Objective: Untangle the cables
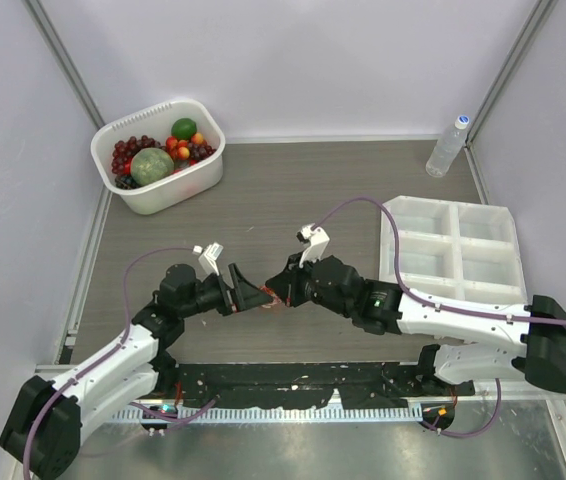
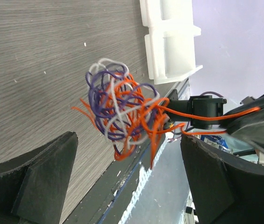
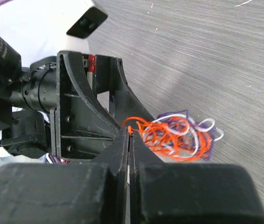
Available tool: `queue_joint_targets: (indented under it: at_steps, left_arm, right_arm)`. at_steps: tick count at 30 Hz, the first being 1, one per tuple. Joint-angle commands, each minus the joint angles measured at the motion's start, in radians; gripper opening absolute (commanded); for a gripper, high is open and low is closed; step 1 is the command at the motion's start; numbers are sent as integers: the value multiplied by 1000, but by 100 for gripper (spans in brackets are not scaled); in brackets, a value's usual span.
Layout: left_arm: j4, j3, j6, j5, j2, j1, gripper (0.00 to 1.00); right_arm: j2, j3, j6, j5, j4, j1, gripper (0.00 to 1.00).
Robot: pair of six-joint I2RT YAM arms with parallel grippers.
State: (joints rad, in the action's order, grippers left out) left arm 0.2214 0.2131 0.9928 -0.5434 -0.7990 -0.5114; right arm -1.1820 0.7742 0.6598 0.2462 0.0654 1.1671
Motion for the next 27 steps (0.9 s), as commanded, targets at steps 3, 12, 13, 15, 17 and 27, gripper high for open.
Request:
queue_joint_targets:
  at_steps: [3, 12, 13, 15, 17, 27]
  left_arm:
    - [41, 75, 20, 26, -28, -6, 94]
    - [51, 106, 66, 140, -126, -6, 83]
    - [56, 104, 69, 155, -132, -6, 79]
    - [59, 104, 72, 194, -158, -6, 67]
    - [33, 123, 55, 215, -195, -4, 63]
    - [30, 124, 23, 230, -359, -4, 60]
  right_arm:
    - [-1, 34, 32, -80, 60, -4, 1]
    - [-19, 56, 84, -228, 203, 0, 1]
    - [-16, 60, 87, -231, 206, 5, 1]
    - [-5, 71, 92, -232, 217, 8, 1]
    - [-1, 112, 72, -231, 194, 9, 1]
    - [24, 462, -107, -160, -48, 9, 1]
